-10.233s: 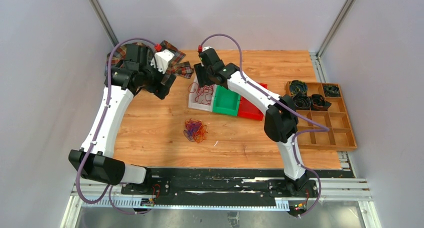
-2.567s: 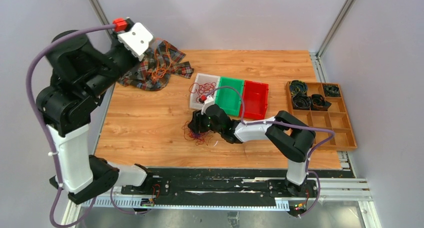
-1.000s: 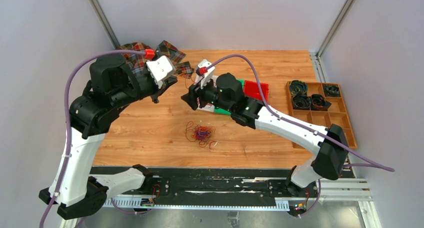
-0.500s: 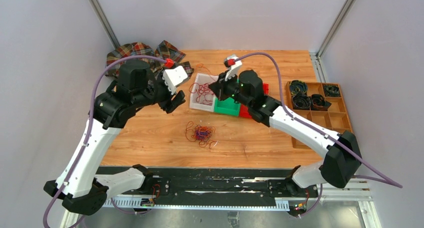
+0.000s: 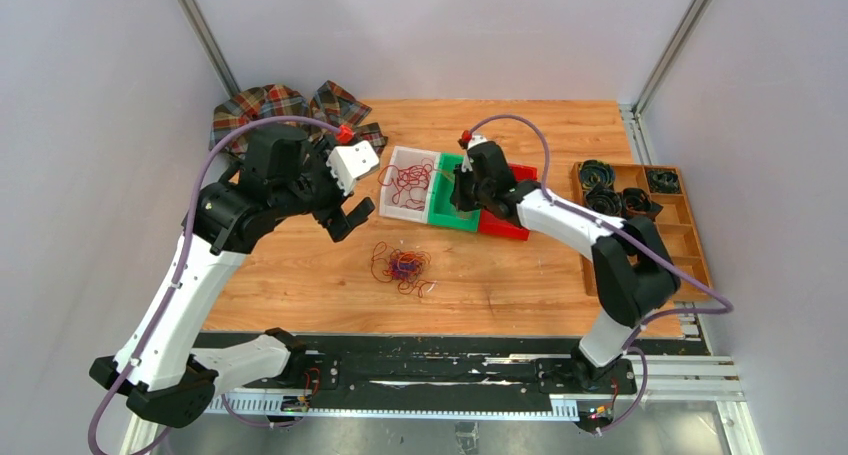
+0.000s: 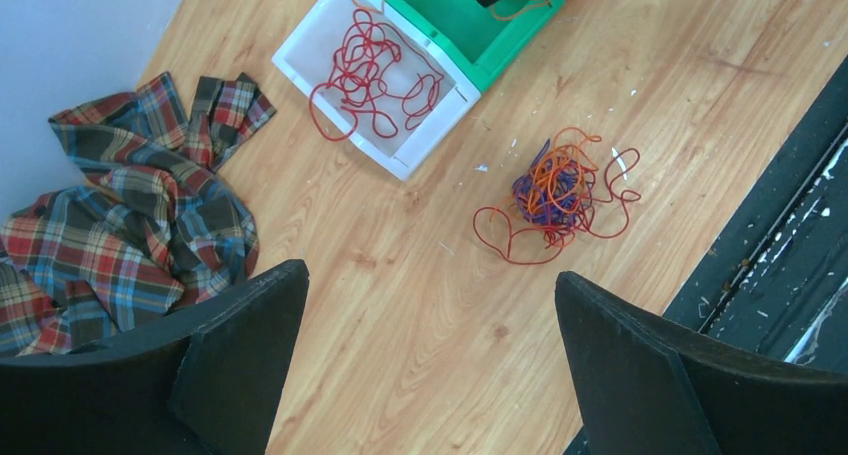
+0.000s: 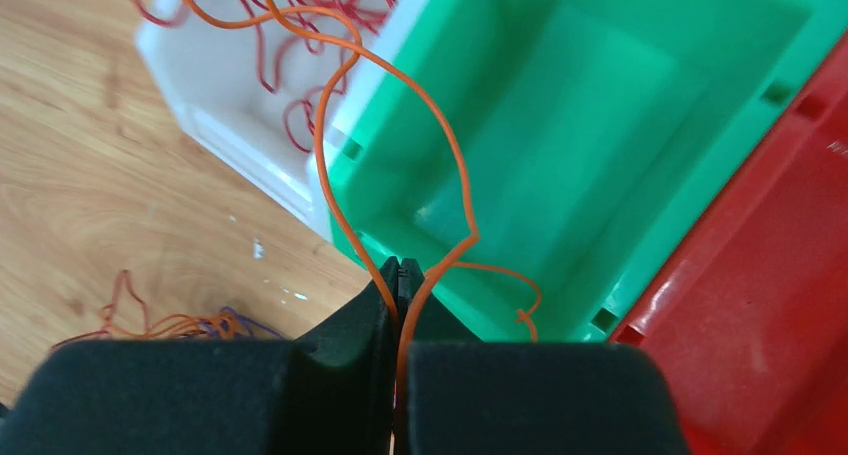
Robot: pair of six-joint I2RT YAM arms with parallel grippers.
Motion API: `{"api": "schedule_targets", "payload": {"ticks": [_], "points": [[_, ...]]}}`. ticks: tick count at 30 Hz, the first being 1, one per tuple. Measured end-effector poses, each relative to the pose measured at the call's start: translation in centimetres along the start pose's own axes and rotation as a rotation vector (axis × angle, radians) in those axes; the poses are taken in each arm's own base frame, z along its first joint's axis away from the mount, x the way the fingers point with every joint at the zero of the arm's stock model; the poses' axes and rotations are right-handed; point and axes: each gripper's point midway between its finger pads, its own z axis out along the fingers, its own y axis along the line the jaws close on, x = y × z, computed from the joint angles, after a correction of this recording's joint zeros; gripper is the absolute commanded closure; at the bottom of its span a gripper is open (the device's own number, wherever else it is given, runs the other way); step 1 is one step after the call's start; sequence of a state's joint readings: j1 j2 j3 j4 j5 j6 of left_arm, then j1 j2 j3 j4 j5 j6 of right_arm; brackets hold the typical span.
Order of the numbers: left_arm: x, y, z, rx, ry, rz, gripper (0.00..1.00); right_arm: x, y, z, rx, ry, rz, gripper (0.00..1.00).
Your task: Untangle the cables
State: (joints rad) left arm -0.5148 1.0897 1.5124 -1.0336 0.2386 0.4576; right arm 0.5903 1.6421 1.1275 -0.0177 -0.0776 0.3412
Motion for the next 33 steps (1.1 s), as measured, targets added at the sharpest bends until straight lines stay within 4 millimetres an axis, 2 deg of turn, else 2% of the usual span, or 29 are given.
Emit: {"api": "schedule_targets", "payload": {"ticks": [3, 6, 11, 17, 23, 25, 28, 33], "points": [[0.2, -0.1, -0.1, 0.005, 0.009, 0.008, 0.02, 2.4, -1.0, 1.7, 0.046, 0.081, 0.039, 0.99], [0.3, -0.1, -0.1, 0.008, 0.01, 0.015, 0.01, 3.2, -1.5, 2.7, 0.082, 0.113, 0.098, 0.99], [0.4, -0.2, -0.1, 0.011, 0.012, 0.025, 0.01, 2.4, -1.6, 3.9, 0.123, 0.095, 0.201, 0.99], [0.4, -0.2, -0.4, 0.011, 0.012, 0.045, 0.01, 2.0, -2.6, 3.8, 0.2, 0.066, 0.272, 1.0], [0.5, -0.3, -0.5, 0.014, 0.016, 0.054, 0.01, 3.8, -3.8, 3.6, 0.26, 0.089, 0.313, 0.99], [0.6, -0.3, -0.5, 0.016, 0.019, 0.054, 0.02, 4.1, -4.0, 3.5, 0.272, 0.098, 0.317, 0.93], [0.7, -0.3, -0.5, 0.017, 0.022, 0.056, 0.02, 4.2, -4.1, 3.6, 0.286, 0.108, 0.32, 0.75], [0.7, -0.2, -0.5, 0.012, 0.023, 0.065, 0.02, 3.2, -4.1, 4.9, 0.296, 0.105, 0.317, 0.58]]}}
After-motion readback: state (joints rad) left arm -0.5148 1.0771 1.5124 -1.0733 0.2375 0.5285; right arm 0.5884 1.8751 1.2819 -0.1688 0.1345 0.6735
